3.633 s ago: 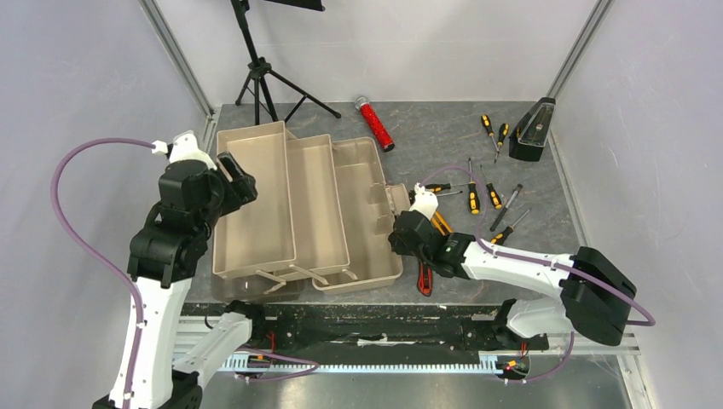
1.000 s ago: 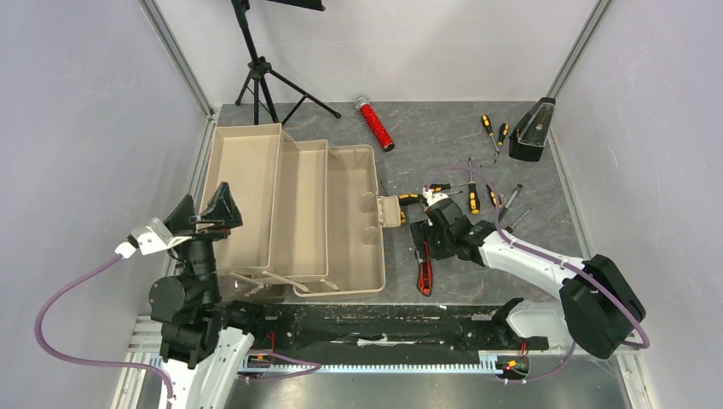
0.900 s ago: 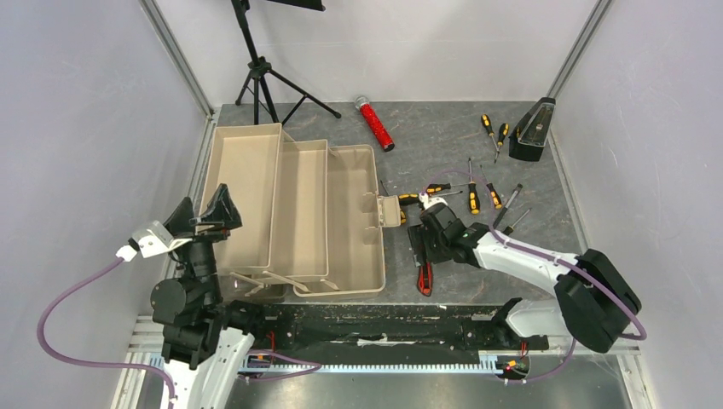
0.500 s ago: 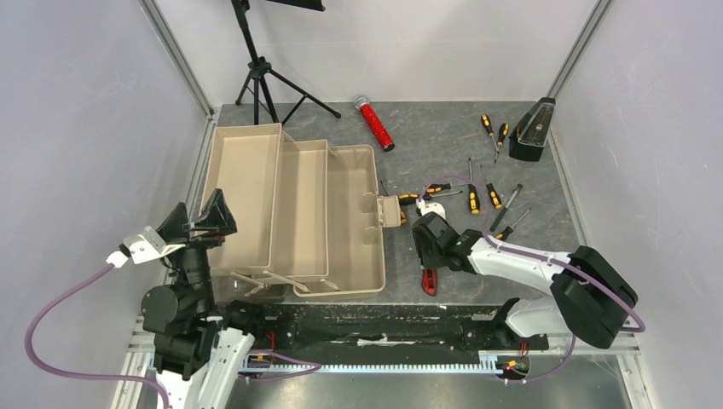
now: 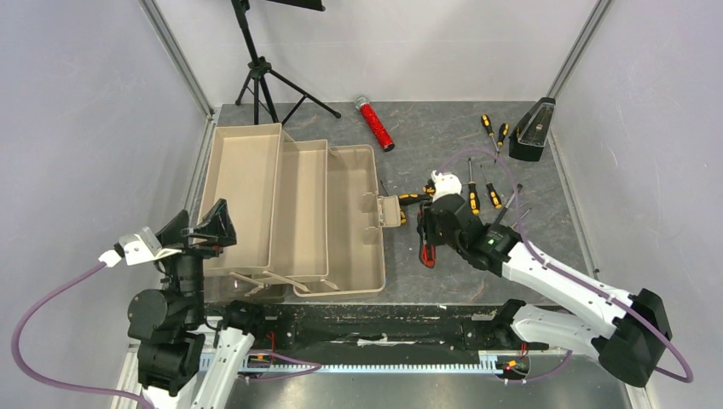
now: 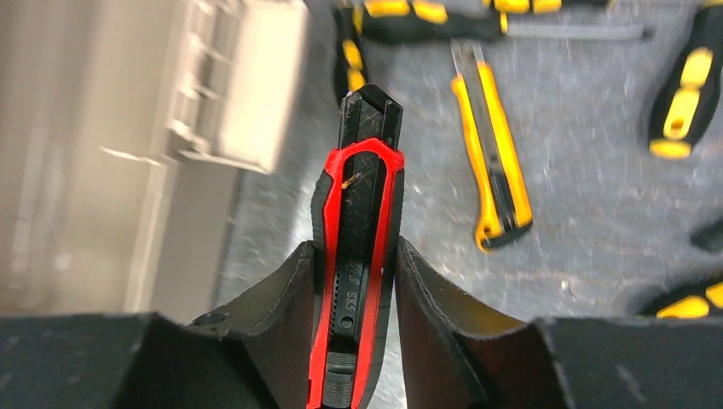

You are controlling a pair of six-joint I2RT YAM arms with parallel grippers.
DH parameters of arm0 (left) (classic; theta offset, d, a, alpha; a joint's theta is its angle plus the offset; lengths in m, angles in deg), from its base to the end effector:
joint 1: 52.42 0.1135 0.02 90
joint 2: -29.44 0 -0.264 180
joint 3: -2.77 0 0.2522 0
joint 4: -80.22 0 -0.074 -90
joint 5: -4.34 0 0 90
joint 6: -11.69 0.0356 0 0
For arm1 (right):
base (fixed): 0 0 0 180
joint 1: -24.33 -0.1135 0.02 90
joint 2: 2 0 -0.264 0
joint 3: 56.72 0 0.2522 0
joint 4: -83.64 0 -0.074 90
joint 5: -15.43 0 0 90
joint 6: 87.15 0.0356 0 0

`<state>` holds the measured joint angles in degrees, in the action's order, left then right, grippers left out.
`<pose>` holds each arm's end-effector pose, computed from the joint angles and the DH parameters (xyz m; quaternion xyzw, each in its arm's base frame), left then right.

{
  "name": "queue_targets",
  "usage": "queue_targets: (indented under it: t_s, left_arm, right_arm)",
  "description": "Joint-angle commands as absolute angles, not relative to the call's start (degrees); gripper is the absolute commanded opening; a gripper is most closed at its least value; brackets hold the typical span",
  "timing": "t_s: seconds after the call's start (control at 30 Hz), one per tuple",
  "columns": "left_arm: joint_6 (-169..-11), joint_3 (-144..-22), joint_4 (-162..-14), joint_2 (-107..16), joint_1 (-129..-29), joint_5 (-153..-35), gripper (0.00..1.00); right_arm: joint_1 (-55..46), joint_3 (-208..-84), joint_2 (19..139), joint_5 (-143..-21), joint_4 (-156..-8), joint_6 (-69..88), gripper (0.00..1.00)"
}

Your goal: Pack the tool kit

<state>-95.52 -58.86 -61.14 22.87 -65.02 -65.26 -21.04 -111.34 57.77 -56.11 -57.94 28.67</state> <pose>0.0077 0.0110 0.3808 -0.1654 0.5832 -0.1002 0.7889 0.1600 0.1460 0.2447 -0.0917 0.9047 0.1066 0.4022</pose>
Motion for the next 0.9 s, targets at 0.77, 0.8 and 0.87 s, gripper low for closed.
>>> queue_targets:
  t_s: [0.77,0.8,0.87]
  left_arm:
    - [-101.9,-59.0,-54.7,23.7,-64.9,-67.7,0.99]
    - [-101.9,-59.2,-54.4,23.8,-64.9,-67.7,0.99]
    - [-101.9,-59.7,-53.9,23.7,-64.9,-68.1,0.98]
  right_arm:
    - [-28.0,-134.8,75.7,-79.2,-99.2,43.9,0.2]
    - [-28.4,-136.0,76.8,-79.4,-100.5,44.8,0.2]
    - [-29.0,-138.1,79.4,-79.9,-103.1,46.7,0.2]
